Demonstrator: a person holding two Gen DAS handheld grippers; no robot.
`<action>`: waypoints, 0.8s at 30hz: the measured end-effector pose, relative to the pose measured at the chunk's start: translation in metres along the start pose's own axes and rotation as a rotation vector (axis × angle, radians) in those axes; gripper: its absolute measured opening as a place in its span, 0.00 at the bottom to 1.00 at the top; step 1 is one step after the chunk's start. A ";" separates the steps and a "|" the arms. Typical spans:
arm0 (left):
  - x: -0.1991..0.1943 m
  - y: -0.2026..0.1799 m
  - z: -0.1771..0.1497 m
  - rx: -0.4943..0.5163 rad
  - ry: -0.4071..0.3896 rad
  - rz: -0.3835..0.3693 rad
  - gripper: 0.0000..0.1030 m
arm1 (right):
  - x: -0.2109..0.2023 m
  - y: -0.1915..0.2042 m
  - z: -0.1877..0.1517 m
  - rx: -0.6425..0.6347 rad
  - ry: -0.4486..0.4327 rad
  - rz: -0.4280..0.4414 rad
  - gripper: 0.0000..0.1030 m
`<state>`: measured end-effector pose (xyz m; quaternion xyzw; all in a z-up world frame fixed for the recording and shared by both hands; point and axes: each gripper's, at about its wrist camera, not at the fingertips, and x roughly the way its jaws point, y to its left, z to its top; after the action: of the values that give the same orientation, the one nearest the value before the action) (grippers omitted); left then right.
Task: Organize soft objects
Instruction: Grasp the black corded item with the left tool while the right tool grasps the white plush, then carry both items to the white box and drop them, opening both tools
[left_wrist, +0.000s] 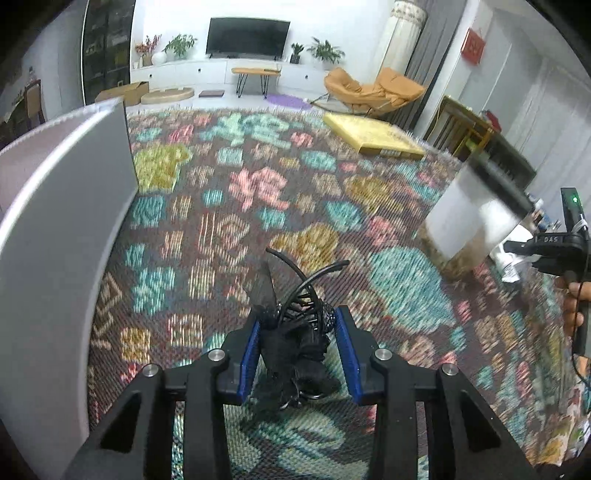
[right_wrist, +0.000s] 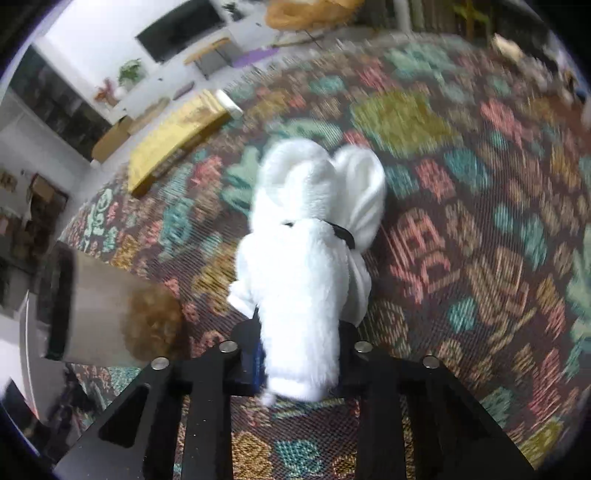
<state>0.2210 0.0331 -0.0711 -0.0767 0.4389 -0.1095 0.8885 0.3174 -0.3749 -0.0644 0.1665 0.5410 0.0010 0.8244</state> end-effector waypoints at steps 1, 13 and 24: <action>-0.006 -0.002 0.005 -0.002 -0.015 -0.010 0.37 | -0.009 0.005 0.002 -0.017 -0.030 -0.003 0.26; -0.136 0.027 0.032 -0.050 -0.166 -0.137 0.37 | -0.150 0.186 -0.028 -0.395 -0.256 0.204 0.26; -0.251 0.183 -0.051 -0.106 -0.124 0.268 0.54 | -0.141 0.435 -0.191 -0.662 -0.072 0.549 0.33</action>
<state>0.0555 0.2733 0.0468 -0.0711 0.3946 0.0383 0.9153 0.1662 0.0626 0.1125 0.0309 0.4181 0.3881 0.8207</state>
